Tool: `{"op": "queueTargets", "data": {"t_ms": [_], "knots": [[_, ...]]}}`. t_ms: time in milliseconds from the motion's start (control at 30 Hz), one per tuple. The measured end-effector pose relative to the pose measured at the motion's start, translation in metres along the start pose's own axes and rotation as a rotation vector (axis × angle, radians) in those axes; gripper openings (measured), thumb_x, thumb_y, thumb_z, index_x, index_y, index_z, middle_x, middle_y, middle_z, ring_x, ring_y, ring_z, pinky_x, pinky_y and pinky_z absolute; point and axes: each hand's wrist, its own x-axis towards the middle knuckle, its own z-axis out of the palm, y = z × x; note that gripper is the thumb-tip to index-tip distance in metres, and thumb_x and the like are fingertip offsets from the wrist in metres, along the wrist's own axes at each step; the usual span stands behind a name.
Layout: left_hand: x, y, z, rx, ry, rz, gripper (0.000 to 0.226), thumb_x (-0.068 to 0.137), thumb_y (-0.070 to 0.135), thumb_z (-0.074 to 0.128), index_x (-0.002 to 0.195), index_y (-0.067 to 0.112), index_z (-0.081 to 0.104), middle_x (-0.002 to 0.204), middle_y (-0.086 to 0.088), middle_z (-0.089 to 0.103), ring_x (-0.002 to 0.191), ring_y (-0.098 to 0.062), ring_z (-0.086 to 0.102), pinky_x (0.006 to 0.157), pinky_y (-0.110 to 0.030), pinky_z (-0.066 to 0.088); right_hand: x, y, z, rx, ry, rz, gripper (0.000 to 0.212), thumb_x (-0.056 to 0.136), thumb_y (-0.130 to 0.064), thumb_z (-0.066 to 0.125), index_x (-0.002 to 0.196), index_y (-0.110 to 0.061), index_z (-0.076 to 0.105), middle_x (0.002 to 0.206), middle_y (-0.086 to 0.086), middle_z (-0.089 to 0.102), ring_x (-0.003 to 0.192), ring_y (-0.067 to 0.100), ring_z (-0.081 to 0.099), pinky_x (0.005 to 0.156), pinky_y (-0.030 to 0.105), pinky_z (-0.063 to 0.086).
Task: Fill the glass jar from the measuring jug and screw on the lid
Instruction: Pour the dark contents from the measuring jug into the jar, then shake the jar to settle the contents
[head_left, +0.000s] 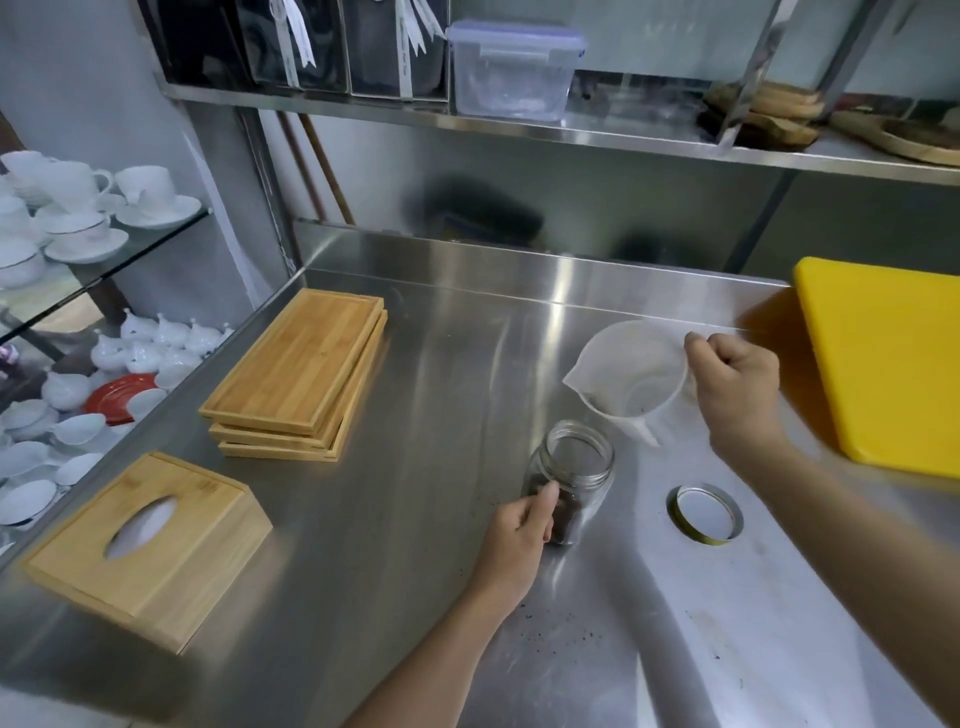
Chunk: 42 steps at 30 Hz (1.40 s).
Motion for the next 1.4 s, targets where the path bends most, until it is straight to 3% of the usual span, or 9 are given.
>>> {"op": "queueTargets", "data": {"t_ms": [167,367,600,733,900,1033,1167,1233,1400], "knots": [[-0.001,0.003,0.000,0.017,0.002,0.006,0.049,0.080,0.058,0.048,0.052,0.020,0.036,0.051,0.004,0.031,0.054,-0.014,0.028,0.054,-0.029,0.024,0.011,0.036,0.006,0.143,0.082,0.398,0.034,0.090,-0.012,0.054,0.075,0.018,0.054,0.066,0.018,0.028,0.061,0.021,0.031,0.054,0.030,0.030],[-0.002,0.005,0.001,0.017,0.015,0.046,0.047,0.095,0.035,0.045,0.057,0.007,0.040,0.051,0.001,0.029,0.056,-0.016,0.027,0.049,-0.020,0.023,0.011,0.069,0.014,0.350,0.122,0.639,0.039,0.093,-0.017,0.055,0.057,-0.012,0.042,0.047,0.000,0.036,0.050,0.016,0.028,0.041,0.018,0.030],[-0.001,0.007,0.001,0.017,0.017,0.044,0.058,0.083,0.049,0.044,0.056,-0.001,0.033,0.051,0.002,0.028,0.058,-0.020,0.027,0.050,-0.020,0.024,-0.001,0.078,0.018,0.428,0.103,0.707,0.030,0.095,-0.015,0.050,0.066,-0.010,0.050,0.058,0.006,0.038,0.050,0.013,0.033,0.046,0.017,0.034],[0.001,0.006,0.002,0.007,0.026,0.027,0.053,0.077,0.057,0.047,0.052,0.012,0.037,0.049,0.003,0.031,0.055,-0.016,0.029,0.051,-0.020,0.025,-0.010,0.080,0.014,0.232,0.013,0.654,0.019,0.092,-0.013,0.052,0.077,-0.003,0.057,0.062,0.008,0.047,0.057,0.016,0.042,0.065,0.026,0.037],[0.001,0.010,0.010,-0.080,0.058,-0.007,0.047,0.080,0.048,0.050,0.049,0.015,0.037,0.051,-0.003,0.035,0.050,-0.012,0.031,0.051,-0.019,0.028,-0.012,0.086,0.009,0.025,0.121,0.537,0.026,0.097,-0.020,0.048,0.094,0.004,0.060,0.084,0.013,0.055,0.075,0.022,0.048,0.062,0.031,0.037],[0.001,0.010,0.014,-0.132,0.081,-0.056,0.049,0.091,0.036,0.053,0.050,0.012,0.041,0.047,0.003,0.039,0.047,-0.010,0.035,0.049,-0.012,0.031,-0.021,0.075,0.003,-0.061,0.142,0.238,0.014,0.097,-0.016,0.048,0.087,-0.007,0.053,0.080,0.006,0.052,0.076,0.020,0.047,0.059,0.018,0.040],[0.001,0.009,0.015,-0.181,0.075,-0.082,0.047,0.090,0.031,0.053,0.049,0.012,0.043,0.046,0.005,0.043,0.044,-0.008,0.038,0.049,-0.010,0.034,-0.047,0.059,0.005,0.096,-0.019,0.000,0.011,0.089,-0.028,0.058,0.087,-0.018,0.054,0.076,-0.004,0.055,0.071,0.008,0.051,0.066,0.022,0.045],[0.000,0.011,0.015,-0.195,0.072,-0.090,0.047,0.091,0.031,0.053,0.049,0.012,0.044,0.046,0.005,0.044,0.044,-0.008,0.039,0.049,-0.010,0.034,-0.067,0.057,0.009,0.124,-0.162,-0.077,0.016,0.083,-0.039,0.055,0.095,-0.029,0.052,0.085,-0.008,0.056,0.076,-0.001,0.051,0.071,0.013,0.043],[0.000,0.012,0.013,-0.189,0.066,-0.067,0.047,0.091,0.030,0.053,0.048,0.014,0.046,0.047,0.003,0.044,0.047,-0.009,0.041,0.050,-0.011,0.035,-0.094,0.073,0.020,0.014,-0.523,-0.072,0.062,0.077,-0.047,0.061,0.129,-0.027,0.036,0.129,-0.010,0.047,0.120,0.001,0.042,0.099,0.011,0.032]]}}
